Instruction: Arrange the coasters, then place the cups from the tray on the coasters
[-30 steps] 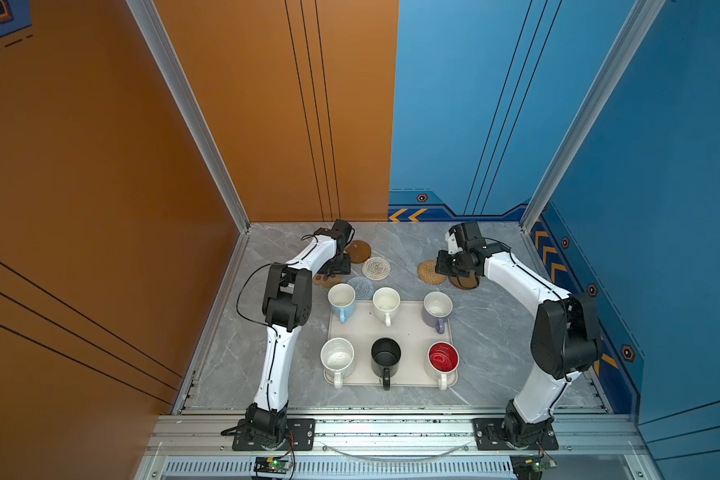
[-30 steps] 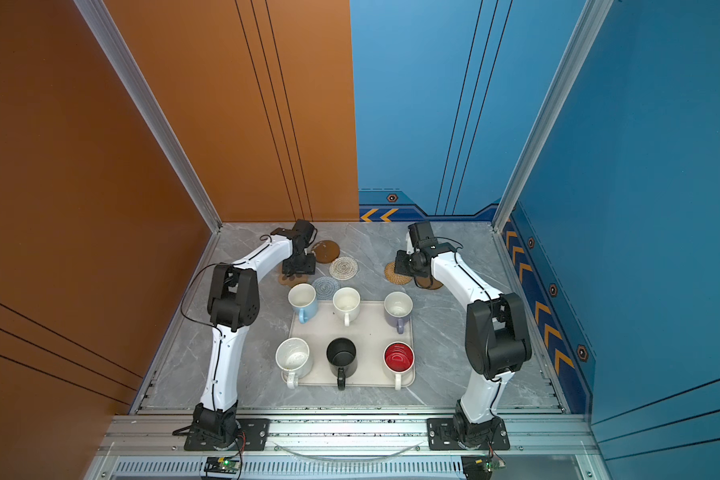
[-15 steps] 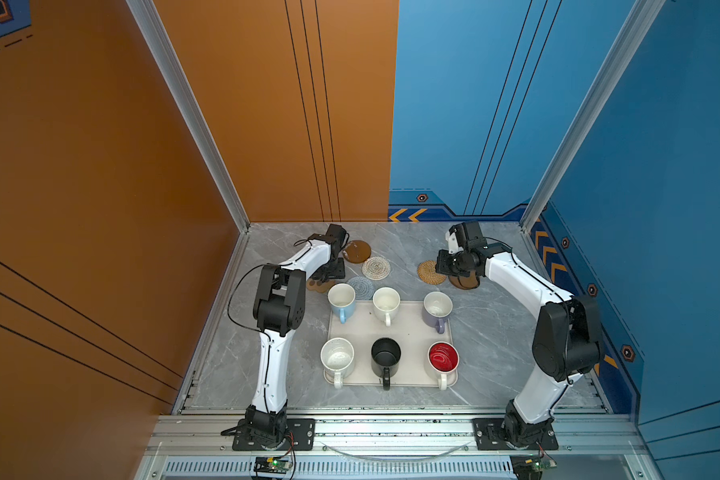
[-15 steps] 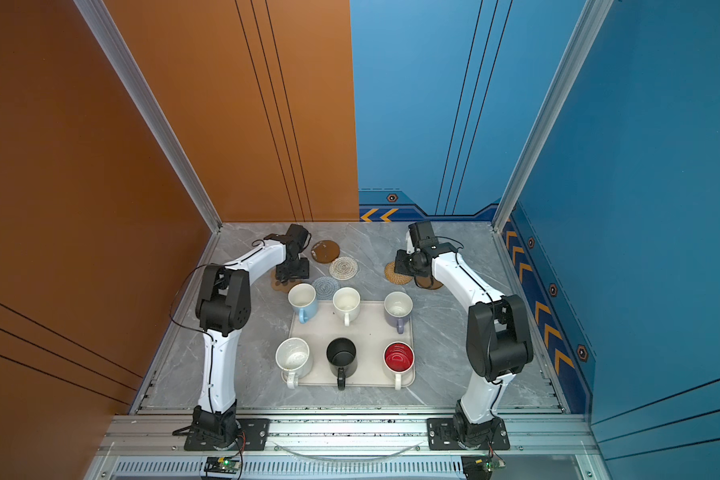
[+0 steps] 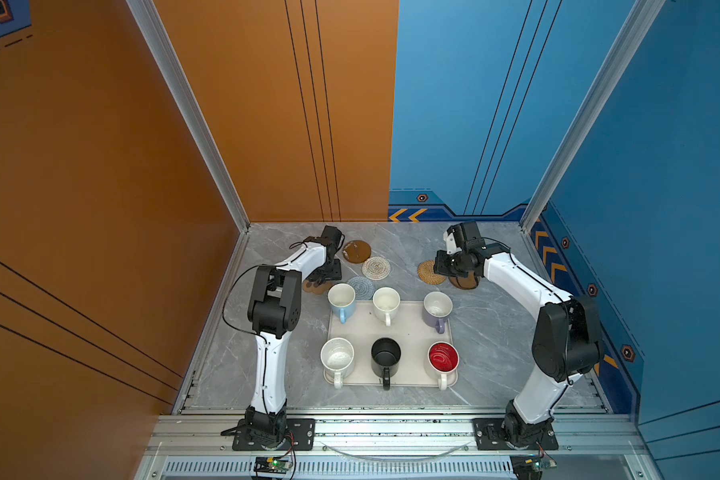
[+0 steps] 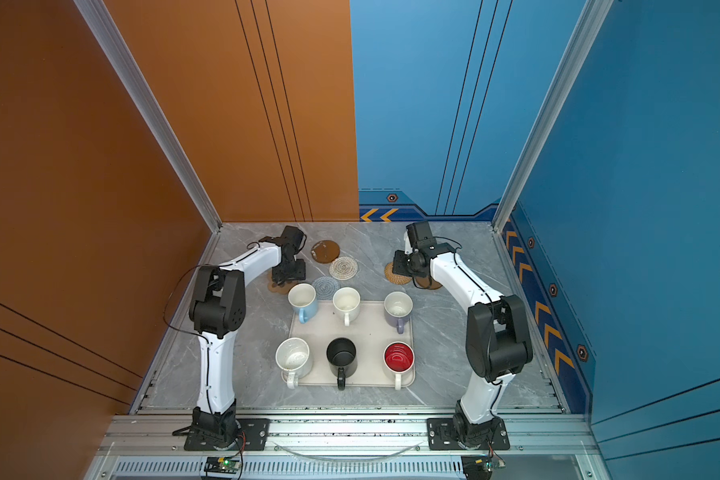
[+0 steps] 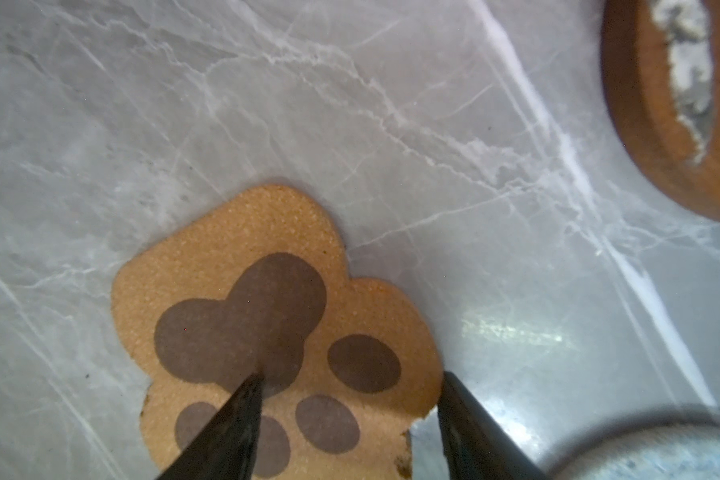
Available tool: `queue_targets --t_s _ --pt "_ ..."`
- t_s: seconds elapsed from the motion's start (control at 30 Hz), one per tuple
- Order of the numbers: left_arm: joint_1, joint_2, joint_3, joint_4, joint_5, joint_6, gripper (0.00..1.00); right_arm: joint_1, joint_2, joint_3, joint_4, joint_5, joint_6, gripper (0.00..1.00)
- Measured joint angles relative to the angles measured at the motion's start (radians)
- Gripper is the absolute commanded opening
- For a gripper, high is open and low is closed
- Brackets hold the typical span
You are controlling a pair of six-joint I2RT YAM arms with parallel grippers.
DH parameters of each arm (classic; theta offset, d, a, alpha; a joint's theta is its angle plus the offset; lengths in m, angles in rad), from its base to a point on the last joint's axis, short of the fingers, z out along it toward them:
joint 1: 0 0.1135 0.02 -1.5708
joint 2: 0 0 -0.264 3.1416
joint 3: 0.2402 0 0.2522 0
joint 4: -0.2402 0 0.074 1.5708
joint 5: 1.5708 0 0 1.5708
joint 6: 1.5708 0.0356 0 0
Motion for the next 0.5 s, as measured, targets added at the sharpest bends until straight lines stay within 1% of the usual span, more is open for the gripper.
queue_targets --t_s 0.23,0.5 --pt "0.020 -0.019 -0.033 0.027 -0.002 0.013 0.67 0.002 -0.013 0.000 -0.001 0.000 0.000 0.07" --pt "0.045 -0.021 -0.035 0.030 -0.004 0.022 0.67 0.017 -0.013 0.000 -0.016 0.000 0.003 0.07"
